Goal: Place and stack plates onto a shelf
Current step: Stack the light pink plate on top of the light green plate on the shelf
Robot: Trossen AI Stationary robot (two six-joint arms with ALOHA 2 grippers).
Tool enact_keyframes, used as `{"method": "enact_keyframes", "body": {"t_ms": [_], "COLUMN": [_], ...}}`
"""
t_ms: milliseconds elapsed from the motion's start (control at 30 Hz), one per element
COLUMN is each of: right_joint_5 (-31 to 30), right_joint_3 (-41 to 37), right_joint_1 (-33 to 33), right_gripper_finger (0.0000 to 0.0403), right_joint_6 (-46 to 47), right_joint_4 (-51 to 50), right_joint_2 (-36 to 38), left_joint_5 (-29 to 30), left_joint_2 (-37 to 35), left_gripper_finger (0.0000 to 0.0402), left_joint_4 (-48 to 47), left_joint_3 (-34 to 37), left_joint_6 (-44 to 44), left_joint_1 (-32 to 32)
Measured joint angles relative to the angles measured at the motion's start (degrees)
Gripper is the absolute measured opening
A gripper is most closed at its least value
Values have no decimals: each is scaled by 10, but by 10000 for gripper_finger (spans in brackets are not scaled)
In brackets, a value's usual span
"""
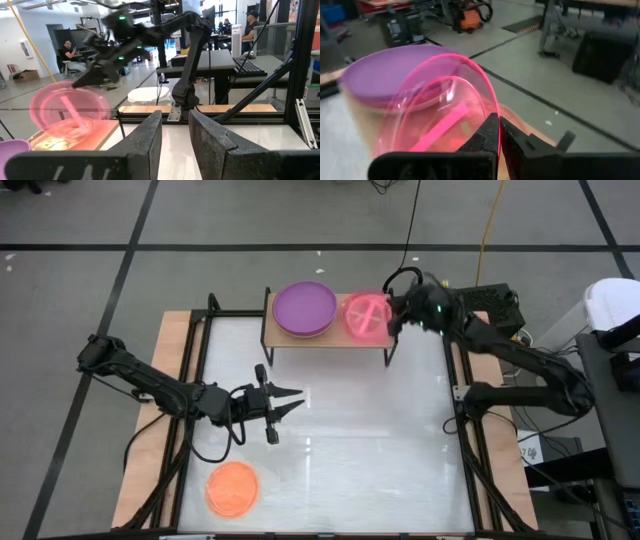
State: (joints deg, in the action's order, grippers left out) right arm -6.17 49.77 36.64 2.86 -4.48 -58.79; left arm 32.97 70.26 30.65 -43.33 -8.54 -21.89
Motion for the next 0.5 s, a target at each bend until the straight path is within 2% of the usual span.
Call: {"method": "enact_keyframes", "body": {"t_ms": [233,500], "right_joint_5": [78,94], "right_joint_3": [54,66], "right_joint_1": [95,118], "right_gripper_finger": [0,0], "right_joint_6": [24,20], "right_joint_4": [0,-2], "right_joint_2": [-102,-167], "left_joint_5": [0,0], "left_joint_2": [0,0], "left_gripper_finger": [103,103], "left_joint_4": [0,-4], "left_joint_3": [0,0], "left_joint_6": [-1,1], "left_joint_1": [2,2]}}
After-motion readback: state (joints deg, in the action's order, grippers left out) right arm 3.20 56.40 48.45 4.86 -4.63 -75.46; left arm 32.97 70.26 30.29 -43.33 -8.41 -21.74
